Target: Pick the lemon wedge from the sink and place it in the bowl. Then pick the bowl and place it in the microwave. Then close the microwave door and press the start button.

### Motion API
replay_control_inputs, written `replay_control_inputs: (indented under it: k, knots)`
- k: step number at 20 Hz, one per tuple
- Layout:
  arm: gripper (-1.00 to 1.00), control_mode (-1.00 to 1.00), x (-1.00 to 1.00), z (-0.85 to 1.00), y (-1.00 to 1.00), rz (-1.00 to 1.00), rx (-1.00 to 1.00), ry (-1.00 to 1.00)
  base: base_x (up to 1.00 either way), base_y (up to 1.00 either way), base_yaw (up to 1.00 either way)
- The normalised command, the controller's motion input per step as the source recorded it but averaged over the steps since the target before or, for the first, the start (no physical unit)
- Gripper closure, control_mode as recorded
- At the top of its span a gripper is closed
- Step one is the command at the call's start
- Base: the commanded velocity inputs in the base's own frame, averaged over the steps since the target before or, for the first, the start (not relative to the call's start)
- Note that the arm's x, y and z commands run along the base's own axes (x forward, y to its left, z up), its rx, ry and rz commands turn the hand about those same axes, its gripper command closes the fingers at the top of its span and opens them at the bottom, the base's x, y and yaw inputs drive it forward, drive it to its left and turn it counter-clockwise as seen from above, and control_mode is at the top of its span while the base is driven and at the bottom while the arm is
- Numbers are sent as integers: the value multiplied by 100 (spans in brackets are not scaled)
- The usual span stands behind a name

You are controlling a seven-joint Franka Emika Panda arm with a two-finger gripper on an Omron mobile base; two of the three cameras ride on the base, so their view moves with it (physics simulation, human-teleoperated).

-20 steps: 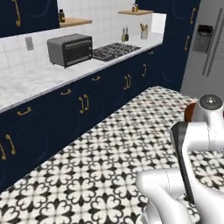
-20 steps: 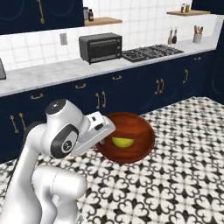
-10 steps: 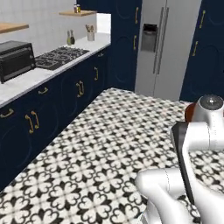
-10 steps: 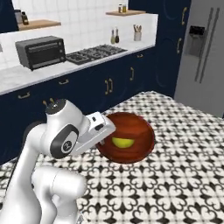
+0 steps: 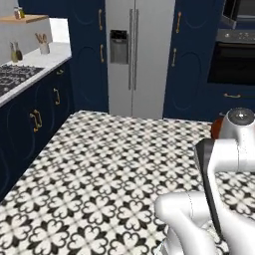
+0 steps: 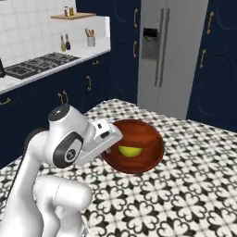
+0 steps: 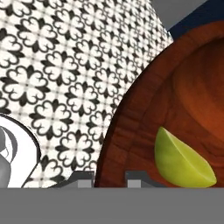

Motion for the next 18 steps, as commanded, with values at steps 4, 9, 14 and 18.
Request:
replay_control_inputs:
  k: [4, 9, 14, 18]
  knots:
    - [100, 100, 0, 0, 0, 0, 0, 0, 73, -90, -30]
    - [100, 100, 0, 0, 0, 0, 0, 0, 68, -100, -16]
    - [100, 100, 0, 0, 0, 0, 0, 0, 77, -100, -7]
    - [100, 100, 0, 0, 0, 0, 0, 0, 78, -100, -4]
